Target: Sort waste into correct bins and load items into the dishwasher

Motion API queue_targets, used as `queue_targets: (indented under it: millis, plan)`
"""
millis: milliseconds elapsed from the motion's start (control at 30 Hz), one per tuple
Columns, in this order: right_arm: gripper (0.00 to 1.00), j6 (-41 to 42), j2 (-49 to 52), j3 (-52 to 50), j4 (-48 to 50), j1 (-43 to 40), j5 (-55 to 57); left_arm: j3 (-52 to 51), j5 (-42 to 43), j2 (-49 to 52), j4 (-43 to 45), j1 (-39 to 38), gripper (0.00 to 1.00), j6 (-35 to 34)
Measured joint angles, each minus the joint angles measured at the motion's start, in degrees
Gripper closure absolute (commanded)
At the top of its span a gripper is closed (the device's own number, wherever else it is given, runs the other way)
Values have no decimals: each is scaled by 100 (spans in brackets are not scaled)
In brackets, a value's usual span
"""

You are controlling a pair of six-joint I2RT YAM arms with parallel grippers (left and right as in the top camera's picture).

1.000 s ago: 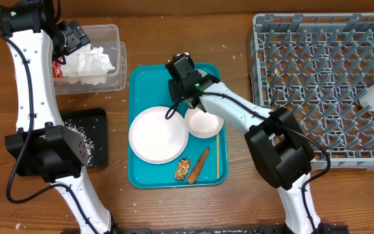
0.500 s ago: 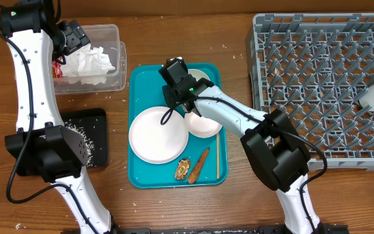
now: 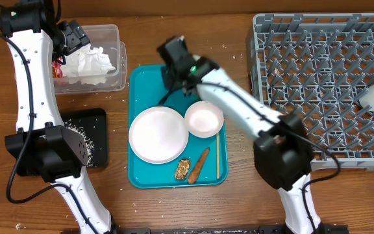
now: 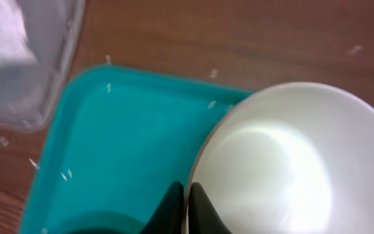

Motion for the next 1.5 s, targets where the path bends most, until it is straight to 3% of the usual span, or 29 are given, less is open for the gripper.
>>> queue_targets:
  millis: [200,367,533,767,933,1100,1233,1500]
  plan:
    - [96,127,-763,1027,-1161,-1331,-739,0,0,0,0,0,0,0]
    - [96,142,-1440,1239,-1967,-3403,-2490,0,0,0,0,0,0,0]
    - [96,-214,-1456,1058,-2463,-5375,-4385,0,2,0,0,0,0,-2]
    - [96,-973,-1453,87,-2573,-6863,-5825,0,0,0,0,0,0,-2]
    - [96,-1445,-1427,-1174,-1626,-7215,-6881,0,0,0,0,0,0,0]
    - [96,-1475,-1392,-2059,81,-7187,-7735,0,2,0,0,0,0,-2]
    - [96,-962,-1392,-2284,1801,-7163,-7980,0,2,0,0,0,0,0]
    - [96,560,-1392,-2328,3512,-6940,-7224,0,2,0,0,0,0,-2]
